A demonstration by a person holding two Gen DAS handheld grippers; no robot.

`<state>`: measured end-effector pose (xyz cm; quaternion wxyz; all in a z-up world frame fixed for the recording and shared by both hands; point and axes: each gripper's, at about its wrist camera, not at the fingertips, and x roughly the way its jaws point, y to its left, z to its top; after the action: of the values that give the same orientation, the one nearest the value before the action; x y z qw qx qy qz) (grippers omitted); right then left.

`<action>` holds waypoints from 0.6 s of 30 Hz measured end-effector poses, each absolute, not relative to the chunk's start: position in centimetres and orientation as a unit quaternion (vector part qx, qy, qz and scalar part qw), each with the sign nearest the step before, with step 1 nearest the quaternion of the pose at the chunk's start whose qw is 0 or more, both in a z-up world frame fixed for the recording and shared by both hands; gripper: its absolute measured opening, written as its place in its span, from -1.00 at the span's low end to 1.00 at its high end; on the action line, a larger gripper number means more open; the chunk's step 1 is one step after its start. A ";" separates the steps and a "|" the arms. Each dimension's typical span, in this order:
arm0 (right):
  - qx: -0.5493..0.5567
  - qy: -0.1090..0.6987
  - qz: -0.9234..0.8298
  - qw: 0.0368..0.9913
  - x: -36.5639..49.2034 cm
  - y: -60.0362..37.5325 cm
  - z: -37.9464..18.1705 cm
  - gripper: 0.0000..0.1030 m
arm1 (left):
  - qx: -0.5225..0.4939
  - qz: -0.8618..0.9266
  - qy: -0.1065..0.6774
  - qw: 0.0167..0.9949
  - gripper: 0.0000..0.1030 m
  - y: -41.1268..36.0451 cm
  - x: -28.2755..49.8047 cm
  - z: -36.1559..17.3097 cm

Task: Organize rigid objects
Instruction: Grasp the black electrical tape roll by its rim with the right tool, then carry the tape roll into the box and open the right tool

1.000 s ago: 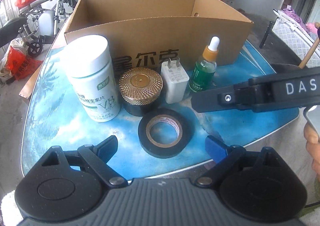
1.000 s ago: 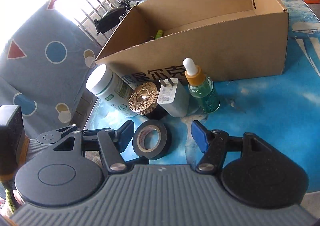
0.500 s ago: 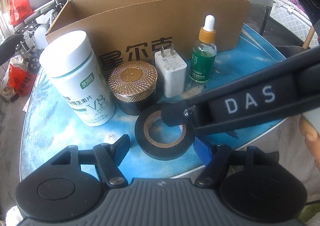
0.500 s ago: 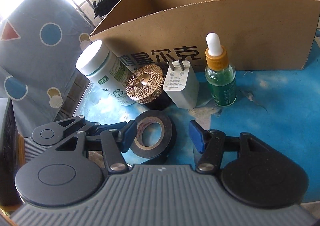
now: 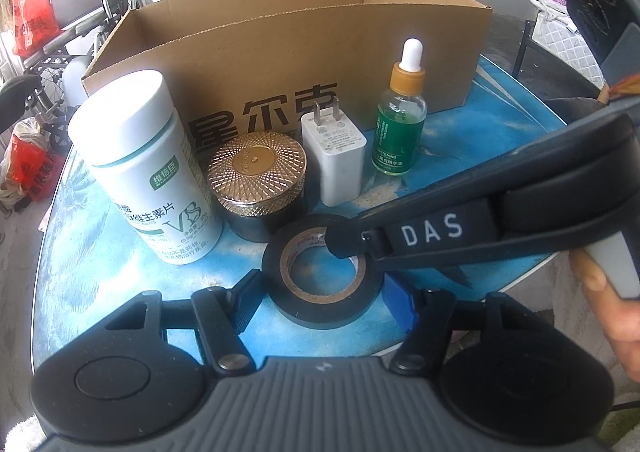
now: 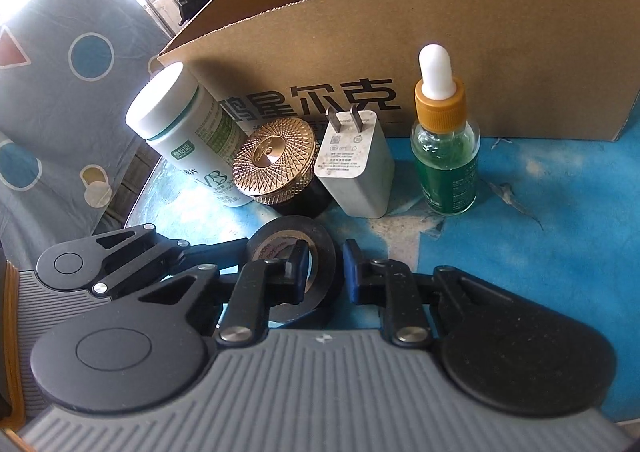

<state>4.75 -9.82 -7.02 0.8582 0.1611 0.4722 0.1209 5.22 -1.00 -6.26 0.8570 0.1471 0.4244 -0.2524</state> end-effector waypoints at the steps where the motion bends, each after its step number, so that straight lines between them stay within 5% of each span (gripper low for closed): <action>1: 0.159 0.472 0.119 0.859 4.6 -9.8 -6.9 -0.67 | 0.147 -0.253 0.424 0.857 0.29 -1.0 5.2 -6.2; 18: 0.134 0.435 0.108 0.884 0.5 -8.7 -4.1 -0.67 | 0.171 -0.258 0.383 0.870 0.29 -1.2 1.1 -3.3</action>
<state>0.54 -8.71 -4.12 0.8837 0.1344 0.4351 0.1083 1.07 -1.23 -3.33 0.8704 0.1706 0.3833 -0.2577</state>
